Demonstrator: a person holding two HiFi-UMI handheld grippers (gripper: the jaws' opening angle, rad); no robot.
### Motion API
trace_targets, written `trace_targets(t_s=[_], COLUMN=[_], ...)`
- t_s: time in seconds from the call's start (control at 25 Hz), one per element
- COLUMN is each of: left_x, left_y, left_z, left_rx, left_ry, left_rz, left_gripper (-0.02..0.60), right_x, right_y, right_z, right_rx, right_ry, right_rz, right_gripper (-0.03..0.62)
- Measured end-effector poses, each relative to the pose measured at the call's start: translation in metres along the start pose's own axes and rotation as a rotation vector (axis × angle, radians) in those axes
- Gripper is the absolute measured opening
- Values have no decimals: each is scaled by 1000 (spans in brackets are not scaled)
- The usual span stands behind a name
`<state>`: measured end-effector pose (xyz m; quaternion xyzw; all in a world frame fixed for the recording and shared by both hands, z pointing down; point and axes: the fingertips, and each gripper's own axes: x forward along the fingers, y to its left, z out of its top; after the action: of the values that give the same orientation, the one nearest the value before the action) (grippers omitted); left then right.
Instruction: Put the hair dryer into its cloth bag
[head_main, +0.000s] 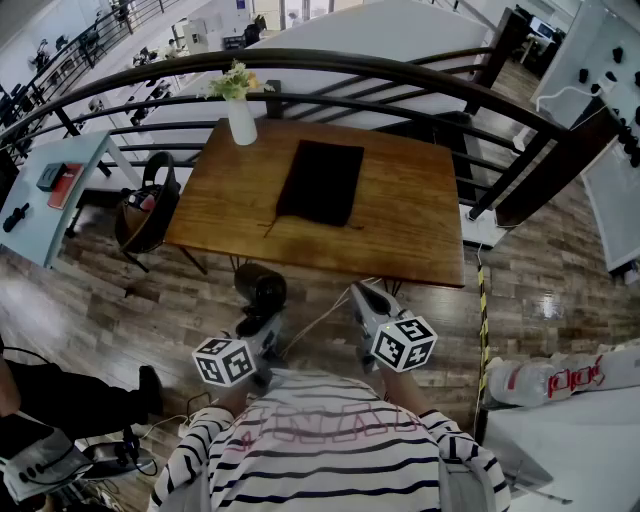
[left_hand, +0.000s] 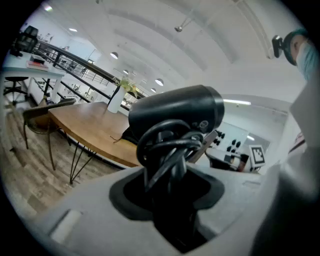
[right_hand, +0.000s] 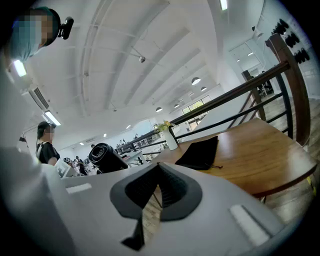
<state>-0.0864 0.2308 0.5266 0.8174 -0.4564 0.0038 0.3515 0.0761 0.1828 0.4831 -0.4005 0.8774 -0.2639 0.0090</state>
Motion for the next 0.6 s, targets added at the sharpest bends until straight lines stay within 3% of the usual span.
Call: trace_targets(t_s=[0.6], left_x=[0], left_y=[-11], left_z=[-5], left_rx=[-17], left_ry=[-6], left_rz=[16], left_gripper=[166], right_x=[-14], right_y=[-10], right_z=[9], right_rx=[1], right_ry=[-31], right_rz=[-11], right_gripper=[-2])
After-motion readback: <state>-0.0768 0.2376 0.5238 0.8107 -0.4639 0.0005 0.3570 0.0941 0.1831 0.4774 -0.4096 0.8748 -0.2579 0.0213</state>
